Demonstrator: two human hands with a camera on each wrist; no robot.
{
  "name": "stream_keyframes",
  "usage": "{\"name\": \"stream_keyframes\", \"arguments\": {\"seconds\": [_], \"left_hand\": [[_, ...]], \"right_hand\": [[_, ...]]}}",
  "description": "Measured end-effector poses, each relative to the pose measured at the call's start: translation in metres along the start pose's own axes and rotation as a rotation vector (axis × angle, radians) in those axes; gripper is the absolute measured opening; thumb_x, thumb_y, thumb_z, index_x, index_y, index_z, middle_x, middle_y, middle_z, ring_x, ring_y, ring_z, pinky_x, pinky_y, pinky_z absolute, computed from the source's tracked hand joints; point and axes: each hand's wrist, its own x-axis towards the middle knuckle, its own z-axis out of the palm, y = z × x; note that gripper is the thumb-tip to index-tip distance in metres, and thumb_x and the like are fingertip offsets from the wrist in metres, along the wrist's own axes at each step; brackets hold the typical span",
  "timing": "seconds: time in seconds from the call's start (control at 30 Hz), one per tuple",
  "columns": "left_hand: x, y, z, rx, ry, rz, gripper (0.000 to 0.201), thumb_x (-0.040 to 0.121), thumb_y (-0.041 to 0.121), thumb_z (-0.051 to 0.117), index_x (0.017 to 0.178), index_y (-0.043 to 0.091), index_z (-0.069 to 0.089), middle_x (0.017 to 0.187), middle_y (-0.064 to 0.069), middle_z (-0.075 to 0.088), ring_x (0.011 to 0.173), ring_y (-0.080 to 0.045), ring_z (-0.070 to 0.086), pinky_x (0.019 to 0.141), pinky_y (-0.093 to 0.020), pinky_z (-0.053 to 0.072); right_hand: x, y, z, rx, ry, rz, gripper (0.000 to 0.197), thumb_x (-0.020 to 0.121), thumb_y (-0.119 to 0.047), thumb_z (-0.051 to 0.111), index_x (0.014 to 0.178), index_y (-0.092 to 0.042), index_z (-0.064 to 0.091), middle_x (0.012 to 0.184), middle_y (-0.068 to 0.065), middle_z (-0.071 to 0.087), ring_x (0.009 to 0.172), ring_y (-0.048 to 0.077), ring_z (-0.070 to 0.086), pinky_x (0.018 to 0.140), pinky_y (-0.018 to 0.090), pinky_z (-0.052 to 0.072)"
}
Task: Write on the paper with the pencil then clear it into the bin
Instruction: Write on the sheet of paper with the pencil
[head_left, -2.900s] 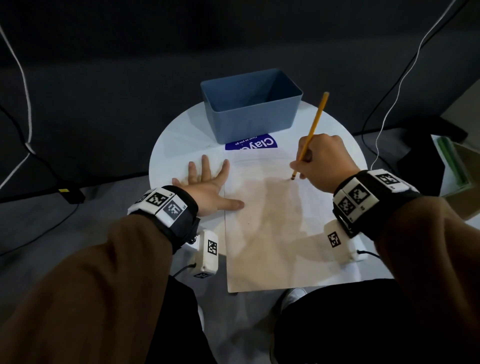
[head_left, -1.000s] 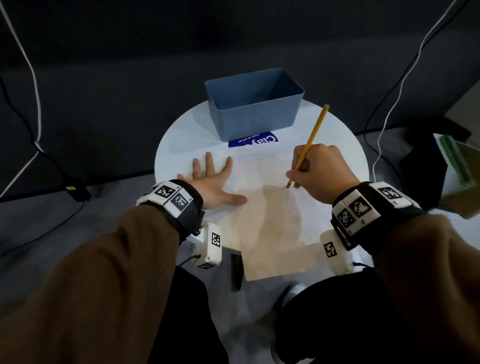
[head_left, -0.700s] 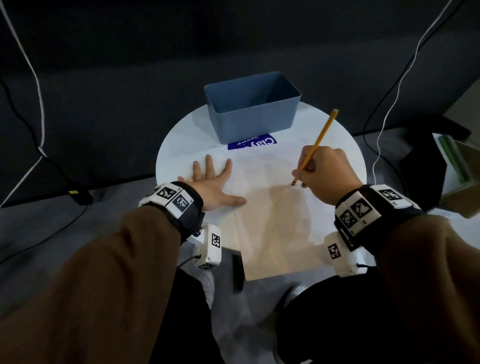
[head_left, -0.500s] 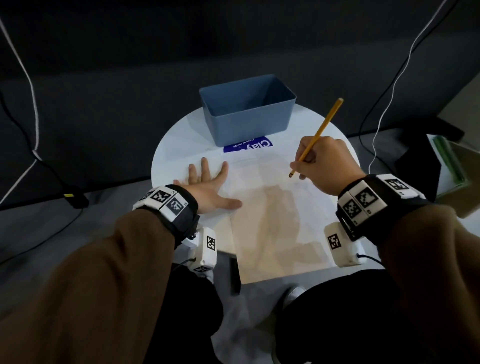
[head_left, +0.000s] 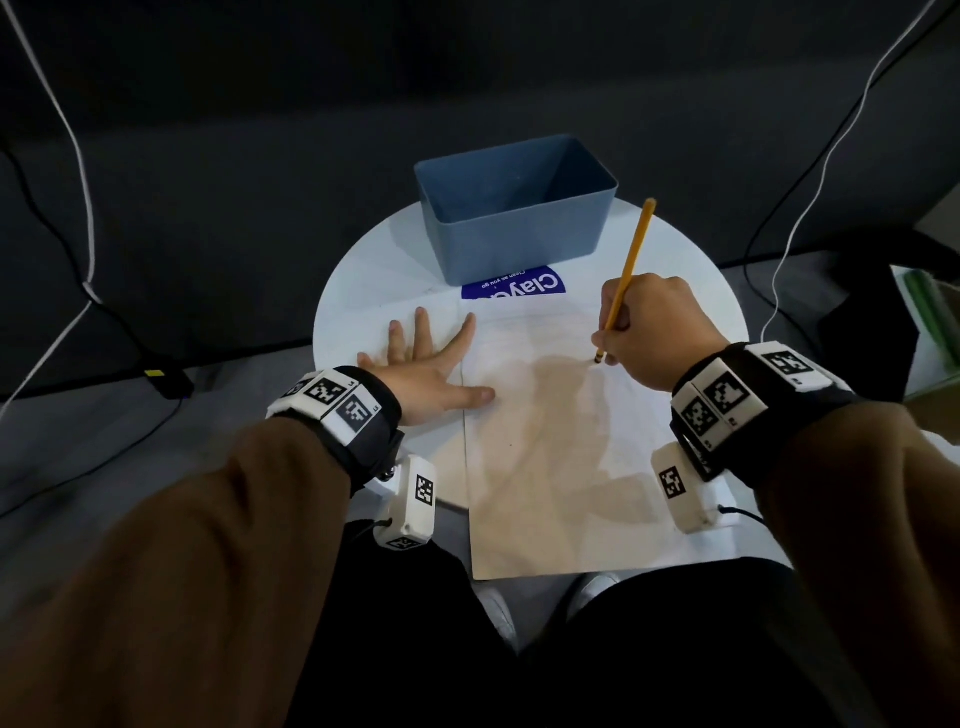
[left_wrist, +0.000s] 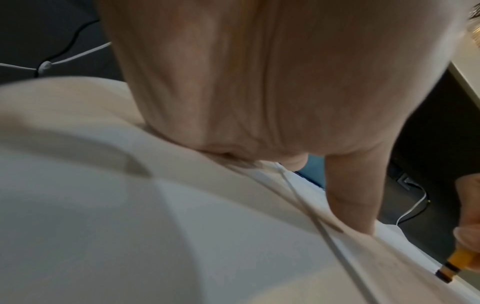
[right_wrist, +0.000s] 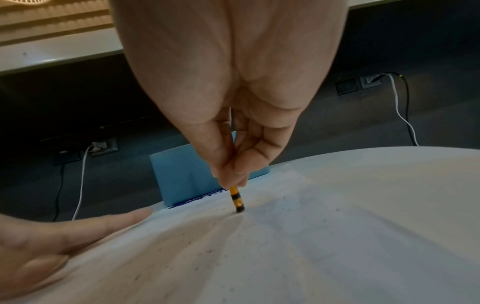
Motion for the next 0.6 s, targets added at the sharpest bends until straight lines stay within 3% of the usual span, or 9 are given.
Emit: {"name": "stream_keyframes", "arguments": {"seconds": [0.1, 0.27, 0.47, 0.6], "left_hand": [[0.002, 0.001, 0.001, 0.034, 0.000, -0.023, 0.093, 0.087, 0.077, 0.044, 0.148, 0.053, -0.022, 0.158, -0.002, -0.038, 0.146, -0.030, -0.032, 0.115, -0.067, -0.005], [0.003, 0.002, 0.002, 0.025, 0.001, -0.034, 0.093, 0.088, 0.077, 0.043, 0.148, 0.052, -0.023, 0.158, -0.001, -0.038, 0.146, -0.030, -0.032, 0.115, -0.066, -0.006], [-0.001, 0.003, -0.001, -0.006, -0.008, -0.037, 0.087, 0.089, 0.075, 0.043, 0.148, 0.056, -0.018, 0.158, 0.000, -0.037, 0.145, -0.029, -0.033, 0.115, -0.065, -0.009], [-0.001, 0.006, -0.001, -0.013, 0.002, -0.040, 0.089, 0.090, 0.073, 0.044, 0.147, 0.056, -0.022, 0.158, -0.001, -0.038, 0.145, -0.030, -0.033, 0.114, -0.065, -0.009]], "right_hand": [[0.000, 0.000, 0.001, 0.017, 0.007, 0.020, 0.019, 0.093, -0.013, 0.070, 0.078, -0.019, 0.059, 0.088, 0.009, 0.066, 0.081, 0.019, 0.067, 0.061, 0.019, 0.045], [-0.004, -0.004, -0.001, 0.028, -0.003, 0.027, 0.018, 0.094, -0.014, 0.068, 0.079, -0.018, 0.059, 0.090, 0.009, 0.064, 0.079, 0.023, 0.068, 0.072, 0.030, 0.056], [-0.012, -0.012, -0.009, -0.016, -0.067, -0.006, 0.013, 0.098, -0.014, 0.062, 0.085, -0.015, 0.058, 0.089, 0.009, 0.061, 0.084, 0.023, 0.062, 0.071, 0.030, 0.050], [-0.015, -0.009, -0.011, 0.012, -0.072, -0.028, 0.013, 0.098, -0.014, 0.062, 0.085, -0.012, 0.059, 0.086, 0.009, 0.064, 0.087, 0.024, 0.061, 0.077, 0.036, 0.054]]}}
